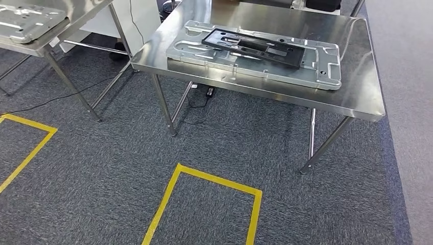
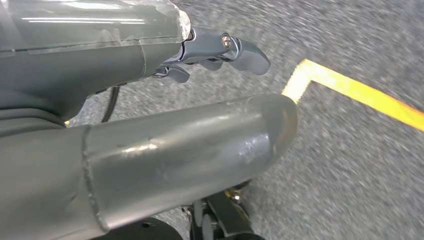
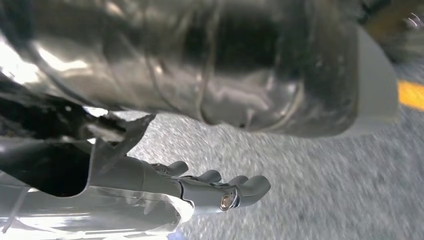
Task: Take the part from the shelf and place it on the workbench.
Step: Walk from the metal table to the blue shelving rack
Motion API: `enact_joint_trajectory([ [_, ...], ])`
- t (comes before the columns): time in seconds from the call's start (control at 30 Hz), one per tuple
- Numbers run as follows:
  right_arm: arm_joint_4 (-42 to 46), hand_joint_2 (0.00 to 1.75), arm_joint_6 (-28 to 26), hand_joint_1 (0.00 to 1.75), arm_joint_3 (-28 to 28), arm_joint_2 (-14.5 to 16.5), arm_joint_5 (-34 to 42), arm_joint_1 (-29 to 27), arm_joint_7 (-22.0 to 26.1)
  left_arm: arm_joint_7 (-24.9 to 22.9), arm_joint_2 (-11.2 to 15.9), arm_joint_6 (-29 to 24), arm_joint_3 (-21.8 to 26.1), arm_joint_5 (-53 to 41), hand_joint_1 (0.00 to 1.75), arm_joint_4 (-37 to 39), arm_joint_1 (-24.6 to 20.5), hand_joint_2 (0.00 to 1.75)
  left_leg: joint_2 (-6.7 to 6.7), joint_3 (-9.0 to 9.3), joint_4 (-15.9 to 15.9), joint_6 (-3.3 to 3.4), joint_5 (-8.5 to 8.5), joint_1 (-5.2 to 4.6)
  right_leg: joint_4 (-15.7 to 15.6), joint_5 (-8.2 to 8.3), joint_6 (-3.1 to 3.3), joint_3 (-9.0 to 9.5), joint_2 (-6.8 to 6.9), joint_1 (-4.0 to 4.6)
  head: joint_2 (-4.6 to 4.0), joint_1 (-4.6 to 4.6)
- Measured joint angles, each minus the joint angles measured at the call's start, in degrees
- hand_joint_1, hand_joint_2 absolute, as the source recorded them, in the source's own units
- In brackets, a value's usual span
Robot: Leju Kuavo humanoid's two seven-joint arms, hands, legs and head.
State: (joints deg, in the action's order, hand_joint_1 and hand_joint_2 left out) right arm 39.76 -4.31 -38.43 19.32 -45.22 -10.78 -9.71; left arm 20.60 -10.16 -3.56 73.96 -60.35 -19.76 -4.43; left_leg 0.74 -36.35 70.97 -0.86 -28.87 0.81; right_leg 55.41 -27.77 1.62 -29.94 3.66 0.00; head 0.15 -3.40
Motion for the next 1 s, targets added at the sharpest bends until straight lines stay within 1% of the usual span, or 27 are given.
enact_joint_trajectory([
  [0.03,-1.1,0.00,0.5,0.00,-0.5,0.0,-0.5,0.4,0.7,0.0,0.1,-0.1,-0.1,0.1,0.00,0.1,-0.1,0.00,0.85,3.04,-3.9,0.10,0.68,-0.02,0.6,0.12,-0.16,-0.61,0.48,0.04,0.00,0.00],
  [0.07,-1.9,0.00,1.1,0.00,-1.0,0.0,-1.0,0.7,1.5,0.1,0.1,-0.2,-0.2,0.2,0.00,0.2,-0.2,0.00,1.84,6.16,-8.4,0.32,0.36,-0.22,1.2,0.16,-0.36,-1.09,0.91,0.12,0.00,0.01],
  [0.1,-2.7,0.00,1.8,0.00,-1.5,0.0,-1.6,1.0,2.3,0.1,0.2,-0.3,-0.4,0.3,0.00,0.3,-0.4,0.00,2.64,8.32,-11.9,0.67,-0.49,-0.41,1.6,0.22,-0.62,-1.35,1.39,0.24,0.00,0.01],
  [0.13,-3.2,0.00,2.4,0.00,-2.0,0.0,-2.1,1.3,3.0,0.2,0.2,-0.3,-0.6,0.3,0.00,0.4,-0.5,0.00,3.11,9.48,-14.1,1.08,-1.41,-0.59,1.9,0.31,-0.92,-1.47,1.88,0.34,0.00,-0.01],
  [0.2,-4.1,0.00,3.5,0.00,-2.7,0.0,-3.3,1.9,4.1,0.3,0.2,-0.4,-0.8,0.5,0.00,0.5,-0.5,0.00,2.38,9.37,-15.1,2.11,-1.51,-0.65,2.2,0.49,-1.64,-1.54,2.70,0.34,0.00,-0.02],
  [0.23,-4.4,0.00,4.0,0.00,-2.9,-0.1,-3.9,2.2,4.6,0.3,0.2,-0.4,-0.9,0.6,0.00,0.6,-0.4,0.00,1.94,9.17,-15.2,2.57,-1.18,-0.55,2.7,0.12,-2.05,-1.72,2.07,0.23,0.00,-0.02],
  [0.27,-4.7,0.00,4.3,0.00,-3.2,-0.1,-4.5,2.3,5.0,0.3,0.2,-0.4,-1.0,0.7,0.00,0.7,-0.3,0.00,1.52,8.90,-15.4,3.06,-0.79,-0.44,3.9,-0.97,-2.43,-2.20,0.83,0.11,0.00,-0.01],
  [0.33,-5.2,0.00,5.1,0.00,-3.7,-0.2,-5.4,2.3,5.7,0.2,0.2,-0.4,-1.2,0.8,0.00,0.8,-0.3,0.00,0.61,8.11,-15.4,3.73,-0.05,-0.36,9.7,-5.22,-2.97,-4.57,-2.25,-0.15,0.00,-0.02],
  [0.37,-5.4,0.00,5.4,0.00,-4.0,-0.3,-5.8,2.4,5.9,0.2,0.2,-0.4,-1.3,0.8,0.00,0.9,-0.4,0.00,0.00,7.69,-15.4,3.89,0.26,-0.40,13.6,-7.45,-3.06,-6.13,-3.02,-0.23,0.00,-0.02],
  [0.4,-5.7,0.00,5.7,0.00,-4.3,-0.5,-6.2,2.4,6.0,0.2,0.2,-0.4,-1.4,0.9,0.00,0.9,-0.3,0.00,-0.64,7.33,-15.3,3.91,0.53,-0.45,16.8,-8.87,-3.11,-7.33,-3.30,-0.27,0.00,-0.02],
  [0.43,-5.9,0.00,6.0,0.00,-4.5,-0.6,-6.7,2.5,6.1,0.2,0.2,-0.4,-1.4,0.9,0.00,0.9,-0.3,0.00,-1.38,7.07,-15.2,3.86,0.74,-0.48,18.2,-9.06,-3.10,-7.69,-3.39,-0.28,0.00,-0.01],
  [0.47,-6.2,0.00,6.2,0.00,-4.7,-0.7,-7.1,2.6,6.1,0.1,0.2,-0.4,-1.4,0.9,0.00,0.9,-0.2,0.00,-2.09,6.92,-15.0,3.80,0.86,-0.49,17.3,-8.00,-3.02,-6.92,-3.49,-0.28,0.00,-0.02],
  [0.5,-6.4,0.00,6.3,0.00,-4.8,-0.8,-7.6,2.7,6.0,0.1,0.2,-0.4,-1.4,0.9,0.00,1.0,-0.1,0.00,-2.80,6.84,-14.9,3.74,0.92,-0.50,14.3,-6.05,-2.85,-5.17,-3.78,-0.29,0.00,-0.01],
  [0.53,-6.6,0.00,6.4,0.00,-5.0,-0.8,-7.9,2.7,5.9,0.1,0.2,-0.4,-1.5,1.0,0.00,1.1,-0.1,0.00,-3.50,6.75,-14.7,3.69,0.94,-0.48,10.1,-3.97,-2.56,-2.96,-4.66,-0.29,0.00,-0.02],
  [0.57,-6.9,0.00,6.5,0.00,-5.2,-0.9,-8.2,2.8,5.7,0.1,0.2,-0.4,-1.6,1.0,0.00,1.2,-0.1,0.00,-4.11,6.60,-14.5,3.53,0.94,-0.53,6.3,-2.47,-2.21,-1.08,-6.01,-0.30,0.00,-0.02],
  [0.6,-7.1,0.00,6.7,0.00,-5.5,-0.9,-8.6,2.9,5.5,0.0,0.2,-0.4,-1.7,1.1,0.00,1.3,-0.2,0.00,-4.70,6.30,-14.2,3.28,0.99,-0.52,3.5,-1.66,-1.88,0.19,-7.12,-0.28,0.00,-0.02],
  [0.63,-7.4,0.00,7.0,0.00,-5.7,-1.0,-9.1,3.1,5.3,0.0,0.2,-0.4,-1.8,1.2,0.00,1.4,-0.2,0.00,-5.27,5.93,-14.1,2.95,1.11,-0.46,2.0,-1.51,-1.63,0.71,-7.93,-0.23,0.00,-0.02],
  [0.67,-7.7,0.00,7.3,0.00,-5.8,-1.0,-9.6,3.3,5.1,0.0,0.2,-0.3,-1.9,1.4,0.00,1.4,-0.3,0.00,-5.83,5.58,-14.0,2.54,1.29,-0.40,1.8,-1.63,-1.46,0.73,-8.02,-0.17,0.00,-0.02],
  [0.7,-7.9,0.00,7.7,0.00,-5.9,-1.1,-10.1,3.5,4.8,-0.1,0.3,-0.3,-1.9,1.6,0.00,1.4,-0.2,0.00,-6.42,5.25,-14.1,2.13,1.47,-0.38,1.5,-1.55,-1.27,0.73,-7.43,-0.25,0.00,-0.02],
  [0.73,-8.1,0.00,8.1,0.00,-6.0,-1.1,-10.6,3.7,4.6,-0.1,0.4,-0.2,-1.9,1.8,0.00,1.4,0.0,0.00,-6.25,4.99,-13.8,1.82,1.30,-0.41,1.1,-1.35,-0.99,0.82,-6.78,-0.39,0.00,-0.01],
  [0.77,-8.3,0.00,8.4,0.00,-6.0,-1.1,-11.0,3.8,4.5,-0.1,0.4,-0.1,-1.9,2.0,0.00,1.4,0.0,0.00,-5.46,4.47,-12.9,1.57,0.62,-0.47,0.7,-1.14,-0.61,0.95,-6.06,-0.55,0.00,-0.01],
  [0.8,-8.6,0.00,8.7,0.00,-6.1,-1.1,-11.3,3.9,4.4,-0.2,0.5,0.1,-1.9,2.2,0.00,1.4,0.1,0.00,-4.27,3.43,-10.8,1.33,-0.71,-0.53,0.4,-0.95,-0.27,1.05,-5.23,-0.71,0.00,0.00],
  [0.83,-8.7,0.00,8.9,0.00,-6.2,-1.2,-11.6,3.9,4.4,-0.2,0.6,0.3,-2.0,2.3,0.00,1.4,0.1,0.00,-2.81,1.88,-7.5,1.14,-2.58,-0.43,0.2,-0.87,-0.03,1.08,-4.37,-0.66,0.00,0.01],
  [0.9,-9.1,0.00,9.3,0.00,-6.4,-1.2,-12.0,4.0,4.5,-0.3,0.6,0.5,-2.0,2.4,0.00,1.4,0.1,0.00,-1.46,-1.76,0.1,0.63,-5.90,-0.16,0.3,-0.91,0.13,0.91,-2.69,-0.49,0.00,0.02],
  [0.93,-9.3,0.00,9.4,0.00,-6.5,-1.3,-12.2,4.0,4.7,-0.4,0.6,0.6,-2.0,2.5,0.00,1.4,0.2,0.00,-1.24,-2.74,2.2,0.44,-6.37,-0.04,0.4,-0.97,0.11,0.85,-1.91,-0.42,0.00,0.02],
  [0.97,-9.4,0.00,9.5,0.00,-6.6,-1.4,-12.5,4.2,4.9,-0.4,0.6,0.6,-2.1,2.6,0.00,1.4,0.4,0.00,-1.05,-2.50,2.0,0.33,-5.62,0.04,0.5,-1.05,0.04,0.83,-1.19,-0.39,0.00,0.02],
  [1.0,-9.6,0.00,9.7,0.00,-6.7,-1.5,-12.7,4.3,5.2,-0.5,0.6,0.6,-2.1,2.6,0.00,1.4,0.5,0.00,-0.71,-0.99,-0.7,0.33,-3.89,0.09,0.6,-1.16,-0.09,0.86,-0.53,-0.38,0.00,0.02],
])
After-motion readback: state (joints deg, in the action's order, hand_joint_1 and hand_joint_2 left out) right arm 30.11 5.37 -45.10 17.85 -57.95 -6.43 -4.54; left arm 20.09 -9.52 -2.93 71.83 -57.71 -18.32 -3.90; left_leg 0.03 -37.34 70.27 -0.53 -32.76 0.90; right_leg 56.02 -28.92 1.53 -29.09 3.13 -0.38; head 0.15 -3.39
